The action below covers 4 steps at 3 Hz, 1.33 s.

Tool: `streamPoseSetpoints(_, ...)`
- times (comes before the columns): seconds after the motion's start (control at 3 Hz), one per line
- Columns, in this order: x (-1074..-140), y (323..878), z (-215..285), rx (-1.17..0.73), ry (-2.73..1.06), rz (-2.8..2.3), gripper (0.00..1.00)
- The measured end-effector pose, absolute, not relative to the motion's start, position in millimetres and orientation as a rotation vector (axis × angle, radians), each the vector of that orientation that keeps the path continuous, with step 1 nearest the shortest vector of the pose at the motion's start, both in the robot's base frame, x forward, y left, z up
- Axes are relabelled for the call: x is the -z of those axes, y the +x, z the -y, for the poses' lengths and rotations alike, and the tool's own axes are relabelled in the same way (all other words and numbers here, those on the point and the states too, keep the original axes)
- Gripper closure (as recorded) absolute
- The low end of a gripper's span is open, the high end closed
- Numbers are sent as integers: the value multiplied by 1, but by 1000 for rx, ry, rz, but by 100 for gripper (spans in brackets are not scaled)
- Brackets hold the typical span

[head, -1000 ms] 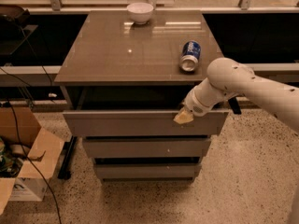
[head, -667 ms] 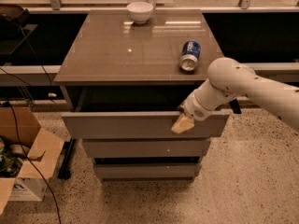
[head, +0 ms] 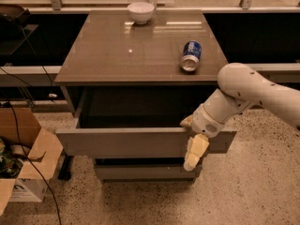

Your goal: Open top drawer

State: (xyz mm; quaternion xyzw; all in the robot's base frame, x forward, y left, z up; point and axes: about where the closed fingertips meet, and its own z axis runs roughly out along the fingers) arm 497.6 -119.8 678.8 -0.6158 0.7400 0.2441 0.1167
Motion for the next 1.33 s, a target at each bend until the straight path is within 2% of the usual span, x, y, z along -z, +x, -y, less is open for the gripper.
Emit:
streamPoseSetpoints(0.67, -676, 500, 118, -732, -1841, -2158, 0)
streamPoseSetpoints(1.0, -664, 496, 120, -804, -1908, -2158, 19)
streamPoseSetpoints(1.33, -668, 496, 120, -804, -1908, -2159, 42)
